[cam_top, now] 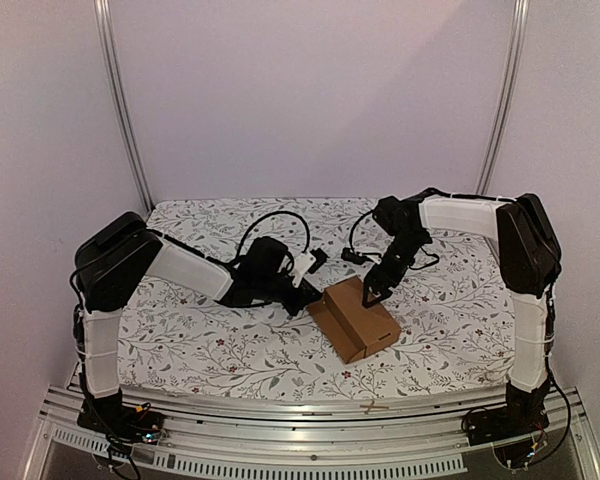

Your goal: Fold the paper box

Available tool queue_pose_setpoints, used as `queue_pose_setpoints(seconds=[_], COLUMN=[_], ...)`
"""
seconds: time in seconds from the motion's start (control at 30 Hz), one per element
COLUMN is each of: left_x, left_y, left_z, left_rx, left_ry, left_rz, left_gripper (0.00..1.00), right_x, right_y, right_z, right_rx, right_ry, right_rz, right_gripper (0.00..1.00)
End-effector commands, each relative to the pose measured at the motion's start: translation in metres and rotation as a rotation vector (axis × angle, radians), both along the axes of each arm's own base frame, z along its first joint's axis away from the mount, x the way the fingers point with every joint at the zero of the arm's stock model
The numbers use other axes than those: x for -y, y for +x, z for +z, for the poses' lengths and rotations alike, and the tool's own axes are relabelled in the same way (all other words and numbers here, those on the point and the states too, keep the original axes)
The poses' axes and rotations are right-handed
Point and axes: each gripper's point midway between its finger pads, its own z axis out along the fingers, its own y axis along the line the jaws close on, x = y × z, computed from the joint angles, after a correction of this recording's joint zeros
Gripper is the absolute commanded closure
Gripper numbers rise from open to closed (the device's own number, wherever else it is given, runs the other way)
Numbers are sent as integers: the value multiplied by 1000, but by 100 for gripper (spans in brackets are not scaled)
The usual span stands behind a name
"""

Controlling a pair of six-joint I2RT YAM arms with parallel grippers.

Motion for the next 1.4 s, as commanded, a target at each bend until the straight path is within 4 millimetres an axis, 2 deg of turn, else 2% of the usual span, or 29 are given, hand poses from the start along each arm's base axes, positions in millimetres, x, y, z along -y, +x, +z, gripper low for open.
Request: queue_pose_setpoints(seconds=[0.0, 0.37, 0.77, 1.07, 1.27, 1.37], left_x=[26, 39, 43, 53, 53, 48], left_y=[-9, -11, -22, -18, -22, -22], left_z=[34, 35, 23, 29, 34, 35], left_rx=[40, 54, 87, 109, 125, 118], left_ry=[-72, -31, 53, 90, 131, 127], left_rz=[-58, -96, -143, -172, -199, -183], left_gripper=[100, 100, 100, 100, 100, 98], right_x=[-8, -22, -27, -36, -35, -33], right_y=[-8, -20, -16, -35, -35, -33], right_z=[-14, -10, -12, -10, -12, -7], right_rx=[3, -3, -10, -12, 6, 15], right_ry=[-10, 44, 53, 87, 88, 90], right_rz=[52, 127, 124, 223, 236, 221], right_gripper=[31, 31, 32, 33, 33, 33])
